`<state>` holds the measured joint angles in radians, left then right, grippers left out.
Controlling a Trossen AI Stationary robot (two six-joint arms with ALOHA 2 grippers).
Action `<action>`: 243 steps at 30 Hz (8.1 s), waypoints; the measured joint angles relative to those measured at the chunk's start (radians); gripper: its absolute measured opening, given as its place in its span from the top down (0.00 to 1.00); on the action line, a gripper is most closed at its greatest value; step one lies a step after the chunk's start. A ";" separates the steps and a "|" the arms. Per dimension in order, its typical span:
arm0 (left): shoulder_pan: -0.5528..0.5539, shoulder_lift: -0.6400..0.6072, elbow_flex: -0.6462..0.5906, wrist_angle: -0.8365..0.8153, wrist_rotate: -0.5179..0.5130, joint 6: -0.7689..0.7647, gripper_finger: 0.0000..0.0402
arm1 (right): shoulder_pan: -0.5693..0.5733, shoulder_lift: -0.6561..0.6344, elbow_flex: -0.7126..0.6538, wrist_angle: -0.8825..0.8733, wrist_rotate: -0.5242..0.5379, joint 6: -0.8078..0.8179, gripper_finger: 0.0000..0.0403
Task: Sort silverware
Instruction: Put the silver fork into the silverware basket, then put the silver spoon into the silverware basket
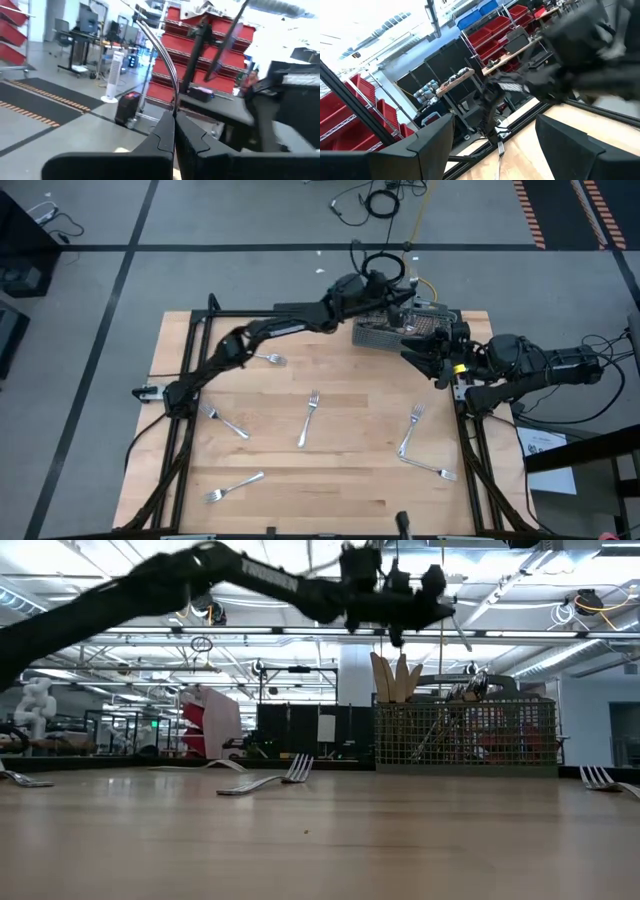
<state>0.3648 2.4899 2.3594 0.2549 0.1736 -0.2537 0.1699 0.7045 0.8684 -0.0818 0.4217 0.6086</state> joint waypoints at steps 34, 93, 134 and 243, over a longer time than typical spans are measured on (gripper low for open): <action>-0.044 0.079 -0.042 0.129 -0.206 0.263 0.99 | 0.000 0.005 0.000 0.002 0.024 0.039 0.33; -0.044 0.078 -0.042 0.026 -0.183 0.261 0.98 | 0.003 0.029 0.000 0.002 -0.008 0.070 0.33; -0.023 -0.341 -0.042 -1.415 0.271 0.786 0.99 | -0.169 0.259 -0.157 -1.035 -0.384 0.085 0.33; -0.036 -0.718 -1.089 0.204 0.282 -0.133 0.99 | -0.444 -0.079 -0.501 0.033 0.826 -0.054 1.00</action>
<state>0.3292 1.7714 1.2708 0.4594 0.4553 -0.3871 -0.2745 0.6253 0.3676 -0.0487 1.2479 0.5545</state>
